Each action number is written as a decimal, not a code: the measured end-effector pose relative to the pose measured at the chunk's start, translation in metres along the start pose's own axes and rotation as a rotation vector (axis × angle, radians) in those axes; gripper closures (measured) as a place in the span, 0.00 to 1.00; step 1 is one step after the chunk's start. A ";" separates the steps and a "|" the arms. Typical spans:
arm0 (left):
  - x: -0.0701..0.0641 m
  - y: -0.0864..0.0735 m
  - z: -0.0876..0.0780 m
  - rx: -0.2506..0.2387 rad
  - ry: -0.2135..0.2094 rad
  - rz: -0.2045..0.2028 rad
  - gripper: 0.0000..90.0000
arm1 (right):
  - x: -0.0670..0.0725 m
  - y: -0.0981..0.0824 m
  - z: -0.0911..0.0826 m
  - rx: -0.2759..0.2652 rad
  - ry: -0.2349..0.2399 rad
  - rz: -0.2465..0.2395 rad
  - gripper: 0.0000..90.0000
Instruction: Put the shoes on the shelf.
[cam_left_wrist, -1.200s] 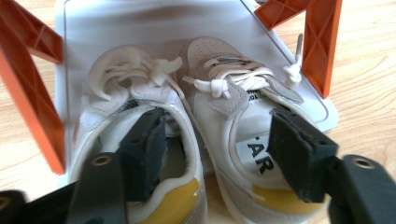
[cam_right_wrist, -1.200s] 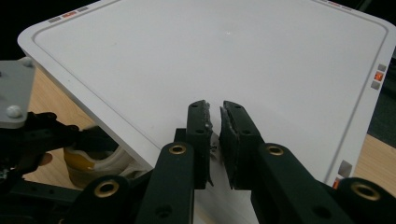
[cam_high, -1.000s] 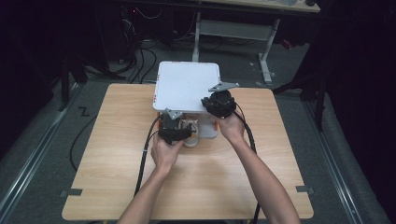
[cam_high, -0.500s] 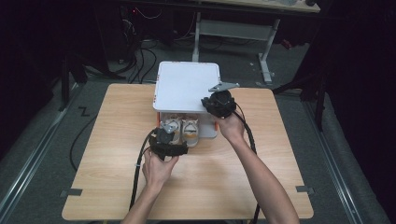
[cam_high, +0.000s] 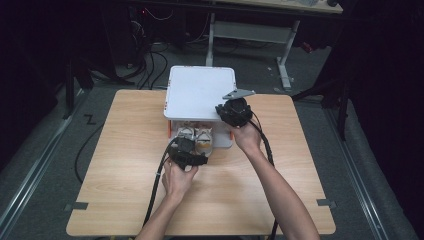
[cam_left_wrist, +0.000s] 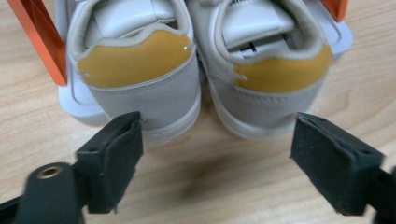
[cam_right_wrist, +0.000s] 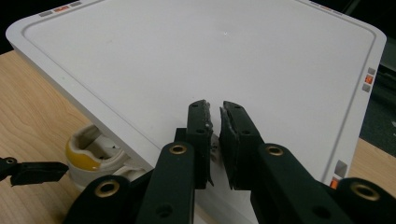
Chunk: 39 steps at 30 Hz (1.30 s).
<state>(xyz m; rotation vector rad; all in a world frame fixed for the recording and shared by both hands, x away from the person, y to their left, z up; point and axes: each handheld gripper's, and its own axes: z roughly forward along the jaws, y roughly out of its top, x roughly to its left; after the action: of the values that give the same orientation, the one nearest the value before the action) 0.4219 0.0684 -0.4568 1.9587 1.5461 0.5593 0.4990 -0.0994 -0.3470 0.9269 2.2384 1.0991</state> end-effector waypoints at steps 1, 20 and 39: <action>0.000 0.001 0.001 -0.003 -0.003 -0.008 0.21 | 0.000 0.000 0.000 0.001 -0.001 0.000 0.91; 0.007 0.022 0.034 -0.099 0.020 -0.042 0.30 | 0.001 0.000 0.000 0.009 0.000 0.004 0.91; 0.009 0.025 0.040 -0.094 0.038 -0.052 0.31 | -0.001 0.002 0.000 0.012 0.011 0.010 0.92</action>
<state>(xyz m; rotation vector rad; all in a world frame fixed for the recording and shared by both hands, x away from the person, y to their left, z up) 0.4681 0.0656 -0.4698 1.8425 1.5606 0.6395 0.4998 -0.0994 -0.3452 0.9408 2.2537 1.0985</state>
